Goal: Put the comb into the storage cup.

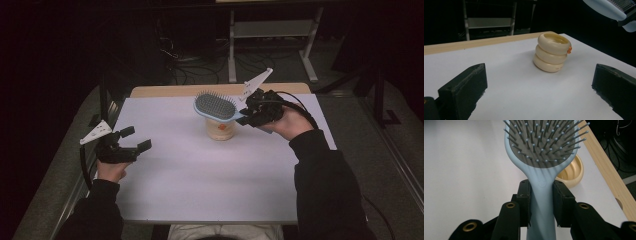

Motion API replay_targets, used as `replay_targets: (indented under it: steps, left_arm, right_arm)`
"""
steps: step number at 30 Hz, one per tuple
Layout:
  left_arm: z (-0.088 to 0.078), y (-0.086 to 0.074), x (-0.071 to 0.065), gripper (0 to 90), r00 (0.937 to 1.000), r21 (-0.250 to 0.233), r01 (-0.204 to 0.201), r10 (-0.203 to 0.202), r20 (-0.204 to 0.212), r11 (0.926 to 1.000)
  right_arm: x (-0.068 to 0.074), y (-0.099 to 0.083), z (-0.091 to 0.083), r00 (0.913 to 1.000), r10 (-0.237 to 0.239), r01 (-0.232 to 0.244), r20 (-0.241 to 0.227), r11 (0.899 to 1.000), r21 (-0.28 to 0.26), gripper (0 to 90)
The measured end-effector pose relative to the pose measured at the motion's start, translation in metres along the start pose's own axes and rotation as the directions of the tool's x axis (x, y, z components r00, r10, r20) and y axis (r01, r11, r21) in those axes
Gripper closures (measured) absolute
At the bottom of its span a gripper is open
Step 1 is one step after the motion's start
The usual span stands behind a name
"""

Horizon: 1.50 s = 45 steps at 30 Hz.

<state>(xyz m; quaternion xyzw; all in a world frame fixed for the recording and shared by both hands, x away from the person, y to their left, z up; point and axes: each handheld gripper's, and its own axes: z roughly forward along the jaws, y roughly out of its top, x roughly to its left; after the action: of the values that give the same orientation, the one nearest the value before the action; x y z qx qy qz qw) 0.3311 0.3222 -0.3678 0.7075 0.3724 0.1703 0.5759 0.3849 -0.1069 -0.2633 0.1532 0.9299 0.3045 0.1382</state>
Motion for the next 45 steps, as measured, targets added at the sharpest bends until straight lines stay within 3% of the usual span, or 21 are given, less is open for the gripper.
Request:
replay_targets:
  steps: [7, 14, 24, 36, 42, 45]
  left_arm:
    - [0.021, 0.015, -0.011, 0.0, 0.9990, 0.024, -0.029, 0.028, 0.036, 0.9993]
    - [0.042, 0.025, -0.019, 0.0, 0.9974, 0.038, -0.018, 0.016, 0.070, 0.9991]
    - [0.065, 0.043, -0.036, 0.0, 0.9925, 0.045, -0.034, 0.028, 0.119, 0.9984]
    - [0.099, 0.053, -0.061, 0.0, 0.9797, 0.049, -0.028, 0.017, 0.199, 0.9984]
    - [0.108, 0.059, -0.067, 0.0, 0.9711, 0.022, 0.014, -0.019, 0.238, 0.9997]
    - [0.111, 0.062, -0.069, 0.0, 0.9702, 0.014, 0.023, -0.026, 0.241, 0.9996]
  right_arm:
    - [0.002, 0.007, 0.004, 1.0000, -0.005, 0.005, -0.006, 1.000, -0.008, 68.1]
    - [0.004, 0.014, 0.005, 0.9999, -0.017, 0.017, -0.002, 1.000, -0.018, 68.1]
    - [0.007, 0.027, 0.008, 0.9991, -0.042, 0.042, 0.003, 0.999, -0.031, 68.1]
    - [0.010, 0.030, 0.013, 0.9985, -0.055, 0.055, 0.000, 0.998, -0.039, 68.1]
    - [0.010, 0.030, 0.014, 0.9984, -0.056, 0.057, 0.004, 0.998, -0.040, 68.1]
    - [0.010, 0.029, 0.016, 0.9985, -0.055, 0.055, 0.003, 0.998, -0.039, 68.1]
